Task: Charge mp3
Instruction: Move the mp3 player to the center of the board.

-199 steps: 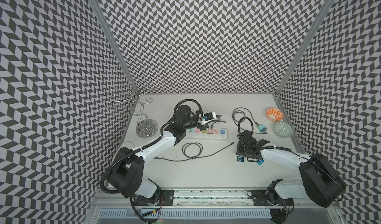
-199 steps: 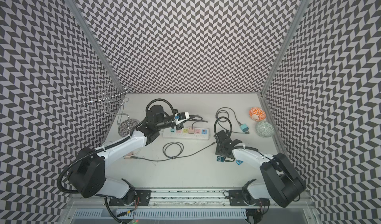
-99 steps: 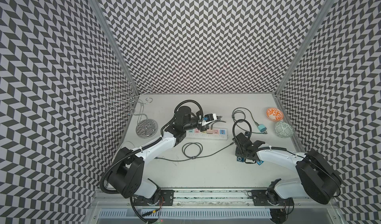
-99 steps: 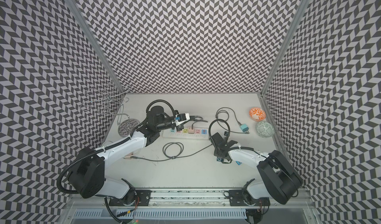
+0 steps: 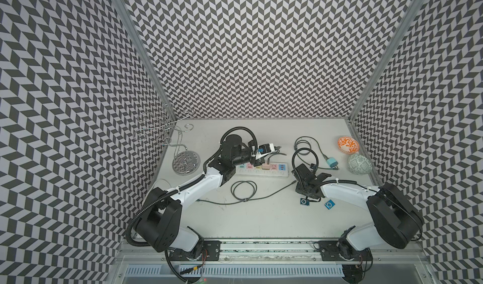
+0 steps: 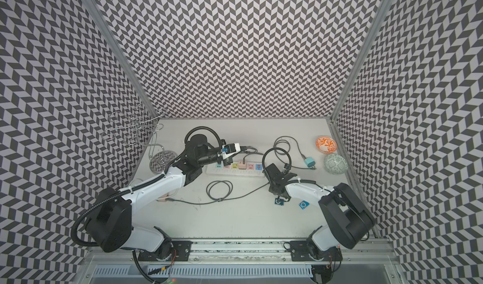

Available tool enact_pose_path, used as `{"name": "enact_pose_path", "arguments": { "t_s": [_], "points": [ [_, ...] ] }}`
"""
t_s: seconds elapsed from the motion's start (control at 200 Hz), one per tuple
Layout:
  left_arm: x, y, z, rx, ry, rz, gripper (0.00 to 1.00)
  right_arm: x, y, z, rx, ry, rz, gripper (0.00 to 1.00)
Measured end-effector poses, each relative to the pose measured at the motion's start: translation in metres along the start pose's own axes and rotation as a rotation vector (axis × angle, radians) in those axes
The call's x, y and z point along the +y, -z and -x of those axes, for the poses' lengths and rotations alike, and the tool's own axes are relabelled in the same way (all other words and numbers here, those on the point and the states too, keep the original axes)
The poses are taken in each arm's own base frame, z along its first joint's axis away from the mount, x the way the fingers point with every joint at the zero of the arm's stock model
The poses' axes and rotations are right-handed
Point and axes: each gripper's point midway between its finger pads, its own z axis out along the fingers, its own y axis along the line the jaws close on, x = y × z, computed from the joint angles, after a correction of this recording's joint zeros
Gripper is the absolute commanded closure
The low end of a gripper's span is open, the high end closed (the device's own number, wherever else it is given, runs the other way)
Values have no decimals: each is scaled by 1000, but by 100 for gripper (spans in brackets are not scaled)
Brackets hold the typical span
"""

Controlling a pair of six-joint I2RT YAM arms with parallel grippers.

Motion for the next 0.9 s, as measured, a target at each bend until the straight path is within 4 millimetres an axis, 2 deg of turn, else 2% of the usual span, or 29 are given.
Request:
{"name": "enact_pose_path", "arguments": {
  "t_s": [0.16, 0.32, 0.431, 0.511, 0.646, 0.791, 0.901],
  "points": [
    [1, 1, 2, -1, -6, 5, 100, -8, -11, 27, -23, -135, 11, 64],
    [1, 1, 2, -1, -9, 6, 100, -4, -16, 41, -33, -221, 5, 61],
    [1, 1, 2, -1, -11, 7, 100, 0, -18, 49, -37, -267, 12, 49],
    [2, 1, 2, 0, -15, 9, 100, 6, -19, 54, -36, -293, 32, 35],
    [3, 2, 2, 2, -23, 15, 100, 13, -15, 59, -40, -315, 71, 0],
    [4, 3, 5, 0, -28, 22, 100, 8, -2, 58, -48, -293, 93, 1],
    [5, 4, 6, -2, -33, 26, 100, 9, 21, 74, -121, -204, 131, 1]
  ]
}}
